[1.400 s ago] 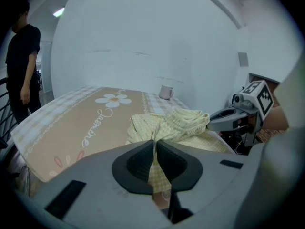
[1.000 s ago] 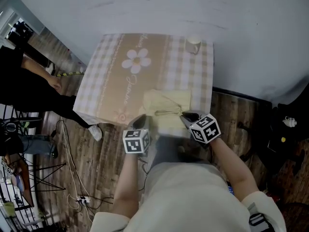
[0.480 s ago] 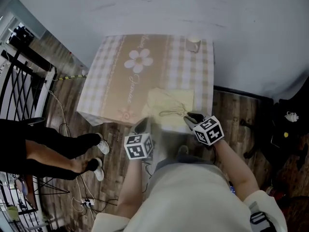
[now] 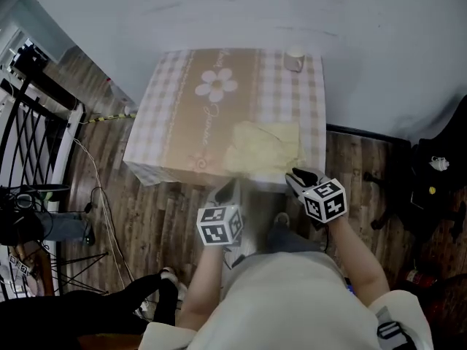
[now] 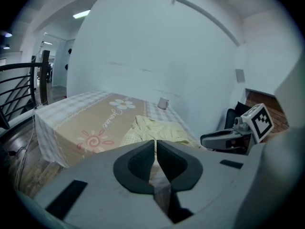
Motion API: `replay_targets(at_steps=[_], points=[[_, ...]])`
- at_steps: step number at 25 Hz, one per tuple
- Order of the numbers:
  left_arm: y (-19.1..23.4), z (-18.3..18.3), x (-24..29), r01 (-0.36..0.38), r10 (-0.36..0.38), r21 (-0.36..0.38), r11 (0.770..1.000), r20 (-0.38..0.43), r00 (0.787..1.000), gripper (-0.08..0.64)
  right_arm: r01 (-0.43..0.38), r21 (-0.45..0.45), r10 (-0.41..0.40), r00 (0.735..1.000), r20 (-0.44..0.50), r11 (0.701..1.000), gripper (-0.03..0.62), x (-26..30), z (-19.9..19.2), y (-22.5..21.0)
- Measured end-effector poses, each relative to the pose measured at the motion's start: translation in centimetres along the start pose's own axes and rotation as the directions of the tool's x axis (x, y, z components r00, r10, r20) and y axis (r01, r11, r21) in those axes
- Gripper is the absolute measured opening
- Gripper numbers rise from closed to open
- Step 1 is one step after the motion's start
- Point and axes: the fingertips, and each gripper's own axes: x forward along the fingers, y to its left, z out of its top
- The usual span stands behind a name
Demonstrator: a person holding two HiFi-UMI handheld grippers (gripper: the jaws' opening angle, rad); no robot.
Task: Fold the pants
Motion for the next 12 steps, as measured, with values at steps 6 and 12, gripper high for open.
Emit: replay_targets(at_steps=[6,12], points=[[-0.3,-0.1,-3.6,0.023,-0.023,-0.002,1.0,0.025,0.999,0.014,0.024,0.027,-0.027,0.995,0.101,0.999,0.053,-2.6,0.9,4.7],[-0.7,-0.7,-8.3,0.025,-0.026,0.01,1.0,0.046,0.999,0.014,0.027,0.053,-0.037,0.983,0.181,0.998,0.015,-5.3,1.2,9.7]])
